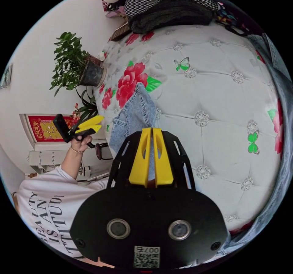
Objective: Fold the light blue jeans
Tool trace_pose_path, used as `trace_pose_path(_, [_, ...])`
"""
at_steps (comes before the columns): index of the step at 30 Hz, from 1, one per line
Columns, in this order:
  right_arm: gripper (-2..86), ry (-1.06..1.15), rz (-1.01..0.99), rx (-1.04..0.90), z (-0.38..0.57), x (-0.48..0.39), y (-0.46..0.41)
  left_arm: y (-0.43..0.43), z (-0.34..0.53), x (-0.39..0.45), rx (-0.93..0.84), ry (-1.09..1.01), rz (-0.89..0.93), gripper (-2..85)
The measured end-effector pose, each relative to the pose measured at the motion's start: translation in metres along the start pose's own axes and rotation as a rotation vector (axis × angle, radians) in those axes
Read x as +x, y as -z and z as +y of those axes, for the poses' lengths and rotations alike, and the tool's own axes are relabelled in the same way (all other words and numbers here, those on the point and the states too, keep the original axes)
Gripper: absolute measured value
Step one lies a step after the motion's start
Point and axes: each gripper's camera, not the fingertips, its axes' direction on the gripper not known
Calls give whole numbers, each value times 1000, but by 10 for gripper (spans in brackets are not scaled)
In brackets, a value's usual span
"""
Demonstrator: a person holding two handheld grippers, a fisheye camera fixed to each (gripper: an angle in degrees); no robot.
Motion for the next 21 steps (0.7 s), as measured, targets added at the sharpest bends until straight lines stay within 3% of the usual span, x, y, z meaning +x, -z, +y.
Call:
trace_pose_path(3, [-2, 3, 14, -3, 1, 2, 4, -62, -13, 2, -260, -26, -50, 44])
trace_pose_path(7, [-3, -8, 21, -7, 3, 8, 3, -65, -9, 2, -269, 24, -115, -5])
trace_pose_path(9, [-3, -13, 34, -2, 5, 11, 1, -36, 4, 0, -167, 92, -215, -7])
trace_pose_path(12, [-3, -43, 38, 5, 8, 21, -3, 9, 28, -8, 24, 204, -215, -6])
trace_pose_path(14, [-3, -68, 14, 0, 9, 29, -8, 21, 35, -1, 117, 144, -159, -1])
trace_pose_path(16, [-3, -70, 5, -6, 12, 31, -13, 11, 28, 8, 76, 71, -84, 24])
trace_pose_path(18, [-3, -63, 7, -12, 15, 30, -18, -29, 7, 20, -99, -7, -40, 93])
trace_pose_path(21, [-3, -57, 6, -7, 23, 30, -20, -80, -8, 38, -266, -129, -51, 116])
